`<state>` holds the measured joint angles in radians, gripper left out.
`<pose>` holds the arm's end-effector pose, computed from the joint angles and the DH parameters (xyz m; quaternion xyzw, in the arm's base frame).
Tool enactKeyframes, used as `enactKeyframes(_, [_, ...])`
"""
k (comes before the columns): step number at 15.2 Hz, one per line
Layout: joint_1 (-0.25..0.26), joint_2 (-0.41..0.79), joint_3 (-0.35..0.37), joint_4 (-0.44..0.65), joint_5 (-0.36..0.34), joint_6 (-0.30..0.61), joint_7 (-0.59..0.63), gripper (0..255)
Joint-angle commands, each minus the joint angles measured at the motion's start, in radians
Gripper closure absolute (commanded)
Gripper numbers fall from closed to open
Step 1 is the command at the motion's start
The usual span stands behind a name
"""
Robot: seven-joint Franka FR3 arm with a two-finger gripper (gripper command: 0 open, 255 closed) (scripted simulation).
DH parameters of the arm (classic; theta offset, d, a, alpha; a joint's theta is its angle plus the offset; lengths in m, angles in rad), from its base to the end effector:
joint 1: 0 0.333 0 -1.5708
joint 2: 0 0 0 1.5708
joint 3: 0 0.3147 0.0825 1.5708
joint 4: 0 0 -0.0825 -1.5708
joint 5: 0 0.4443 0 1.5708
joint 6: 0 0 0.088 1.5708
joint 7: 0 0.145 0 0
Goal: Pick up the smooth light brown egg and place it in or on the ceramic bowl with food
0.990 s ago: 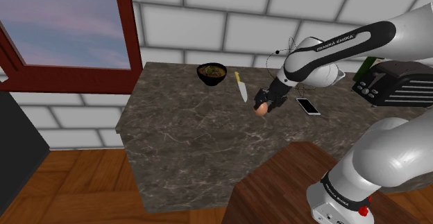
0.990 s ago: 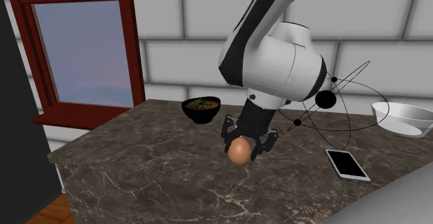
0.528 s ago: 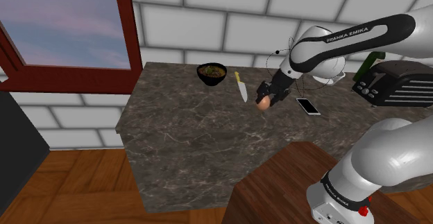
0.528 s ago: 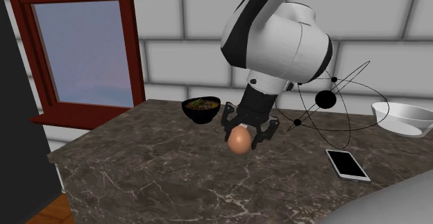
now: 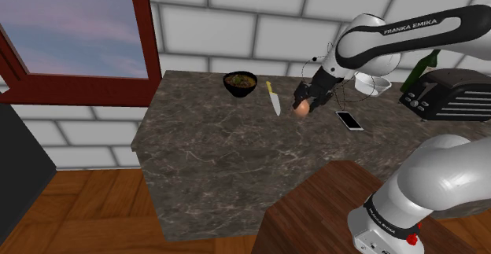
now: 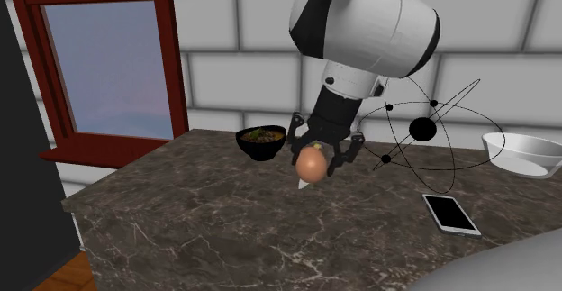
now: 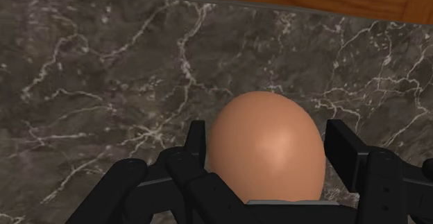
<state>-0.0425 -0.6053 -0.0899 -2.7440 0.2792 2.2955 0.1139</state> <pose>0.4171 -0.0353 0.3414 -0.9678 0.1984 -0.0746 0.1361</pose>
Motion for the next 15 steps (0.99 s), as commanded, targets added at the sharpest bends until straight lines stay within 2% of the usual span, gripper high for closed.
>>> enactKeyframes(1, [-0.005, -0.017, 0.002, 0.021, -0.009, -0.037, 0.011, 255])
enactKeyframes(15, [-0.020, -0.075, 0.011, 0.164, -0.040, -0.234, 0.066, 255])
